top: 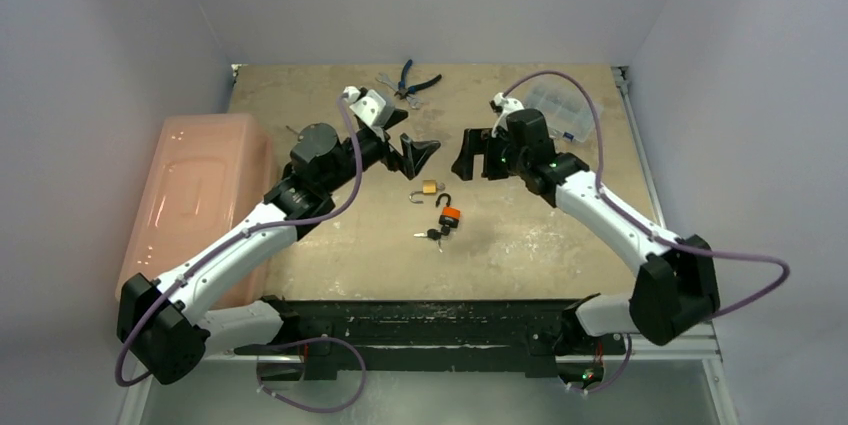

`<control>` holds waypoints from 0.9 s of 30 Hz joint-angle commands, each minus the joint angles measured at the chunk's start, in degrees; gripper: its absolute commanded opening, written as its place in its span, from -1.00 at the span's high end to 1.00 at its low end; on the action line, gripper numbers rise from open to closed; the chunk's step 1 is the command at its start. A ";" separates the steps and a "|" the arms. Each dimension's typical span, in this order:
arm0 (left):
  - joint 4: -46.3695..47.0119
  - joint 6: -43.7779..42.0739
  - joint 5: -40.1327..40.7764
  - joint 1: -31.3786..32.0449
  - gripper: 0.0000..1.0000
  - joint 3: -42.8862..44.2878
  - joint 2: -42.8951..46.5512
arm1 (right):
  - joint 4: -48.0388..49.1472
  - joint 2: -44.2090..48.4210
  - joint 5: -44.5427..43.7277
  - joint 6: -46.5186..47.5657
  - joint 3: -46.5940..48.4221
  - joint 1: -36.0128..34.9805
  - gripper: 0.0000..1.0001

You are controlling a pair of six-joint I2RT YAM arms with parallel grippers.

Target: Unlock with the key

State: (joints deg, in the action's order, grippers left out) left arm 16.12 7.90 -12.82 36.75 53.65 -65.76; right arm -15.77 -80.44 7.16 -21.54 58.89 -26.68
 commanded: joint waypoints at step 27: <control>-6.79 1.56 31.21 -0.39 -0.94 3.58 -2.38 | 12.12 36.76 -32.04 -6.44 -13.89 -0.30 -0.98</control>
State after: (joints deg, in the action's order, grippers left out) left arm 8.16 8.40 17.04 36.75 54.87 -68.29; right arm -7.01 -47.97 -16.97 -27.46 47.22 -26.72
